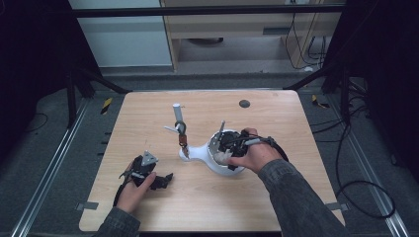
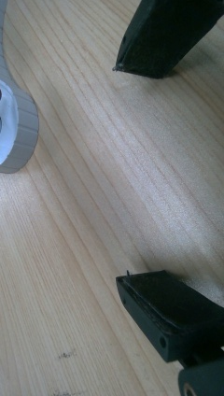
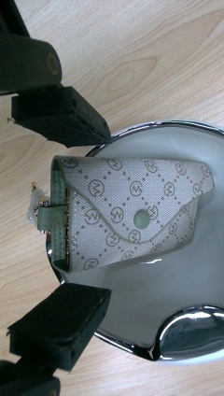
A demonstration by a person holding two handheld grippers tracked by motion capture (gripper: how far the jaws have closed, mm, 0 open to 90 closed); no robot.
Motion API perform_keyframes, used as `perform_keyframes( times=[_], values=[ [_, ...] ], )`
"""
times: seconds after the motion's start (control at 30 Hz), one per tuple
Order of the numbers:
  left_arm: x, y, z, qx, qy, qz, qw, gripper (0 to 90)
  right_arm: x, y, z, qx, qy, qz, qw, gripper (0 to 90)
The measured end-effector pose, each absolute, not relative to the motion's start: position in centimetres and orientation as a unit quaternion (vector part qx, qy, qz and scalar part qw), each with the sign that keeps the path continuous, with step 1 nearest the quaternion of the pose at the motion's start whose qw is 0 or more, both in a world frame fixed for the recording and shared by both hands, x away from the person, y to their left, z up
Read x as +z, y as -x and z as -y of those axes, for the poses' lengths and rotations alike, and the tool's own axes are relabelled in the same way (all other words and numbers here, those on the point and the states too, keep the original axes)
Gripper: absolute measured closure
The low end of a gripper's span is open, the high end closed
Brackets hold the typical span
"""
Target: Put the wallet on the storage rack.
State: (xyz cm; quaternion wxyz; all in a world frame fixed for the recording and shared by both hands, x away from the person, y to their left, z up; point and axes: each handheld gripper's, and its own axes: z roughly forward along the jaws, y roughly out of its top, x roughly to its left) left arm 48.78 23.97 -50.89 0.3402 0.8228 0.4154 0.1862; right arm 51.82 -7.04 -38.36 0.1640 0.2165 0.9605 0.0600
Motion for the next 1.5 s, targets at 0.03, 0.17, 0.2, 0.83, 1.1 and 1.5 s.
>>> perform_keyframes(
  times=[0.03, 0.17, 0.2, 0.83, 1.1, 1.5],
  values=[
    [-50.9, -48.8, -24.0, 0.186, -0.823, -0.416, 0.34, 0.2, -38.3, -51.8, 7.0, 0.061, -0.217, -0.96, 0.165, 21.4],
    [-50.9, -48.8, -24.0, 0.186, -0.823, -0.415, 0.34, 0.2, -38.2, -51.8, 7.0, 0.062, -0.218, -0.96, 0.165, 20.8],
    [-50.9, -48.8, -24.0, 0.186, -0.823, -0.415, 0.34, 0.2, -38.2, -51.8, 7.0, 0.062, -0.218, -0.96, 0.165, 20.8],
    [-50.9, -48.8, -24.0, 0.186, -0.823, -0.415, 0.34, 0.2, -38.1, -51.7, 7.4, 0.066, -0.221, -0.959, 0.167, 18.9],
    [-50.9, -48.8, -24.0, 0.186, -0.823, -0.415, 0.34, 0.2, -38.0, -51.6, 7.7, 0.069, -0.226, -0.957, 0.168, 14.7],
    [-50.9, -48.8, -24.0, 0.186, -0.823, -0.415, 0.34, 0.2, -37.7, -51.2, 8.1, 0.088, -0.232, -0.953, 0.176, 8.7]
  ],
)
